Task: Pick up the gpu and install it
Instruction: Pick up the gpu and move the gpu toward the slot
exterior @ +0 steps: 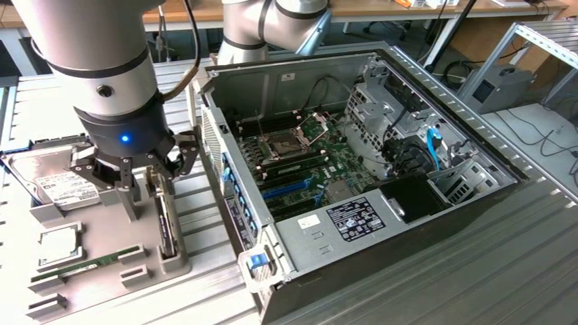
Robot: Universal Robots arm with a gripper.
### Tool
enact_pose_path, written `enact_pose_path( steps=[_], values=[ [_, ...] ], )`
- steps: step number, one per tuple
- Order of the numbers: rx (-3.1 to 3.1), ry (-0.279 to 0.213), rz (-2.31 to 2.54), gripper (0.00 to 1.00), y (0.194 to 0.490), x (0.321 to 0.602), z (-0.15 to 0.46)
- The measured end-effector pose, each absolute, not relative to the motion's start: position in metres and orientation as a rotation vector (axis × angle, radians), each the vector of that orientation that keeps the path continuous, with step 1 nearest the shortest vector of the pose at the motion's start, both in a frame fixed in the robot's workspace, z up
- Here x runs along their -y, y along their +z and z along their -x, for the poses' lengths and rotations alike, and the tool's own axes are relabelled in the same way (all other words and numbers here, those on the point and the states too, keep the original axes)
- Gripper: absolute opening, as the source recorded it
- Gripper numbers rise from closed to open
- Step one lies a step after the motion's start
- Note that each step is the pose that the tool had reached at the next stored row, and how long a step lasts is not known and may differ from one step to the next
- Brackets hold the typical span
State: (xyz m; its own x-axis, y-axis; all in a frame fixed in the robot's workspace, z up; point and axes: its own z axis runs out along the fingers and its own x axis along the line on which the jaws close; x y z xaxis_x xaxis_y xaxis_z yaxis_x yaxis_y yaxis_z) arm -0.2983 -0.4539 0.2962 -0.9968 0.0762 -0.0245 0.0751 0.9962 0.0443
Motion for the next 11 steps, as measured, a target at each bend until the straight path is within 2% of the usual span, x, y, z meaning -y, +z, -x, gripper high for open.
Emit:
enact_pose_path(
  steps=[11],
  values=[
    [-3.112, 0.068, -0.118, 0.5, 0.278, 0.454, 0.298]
  ],
)
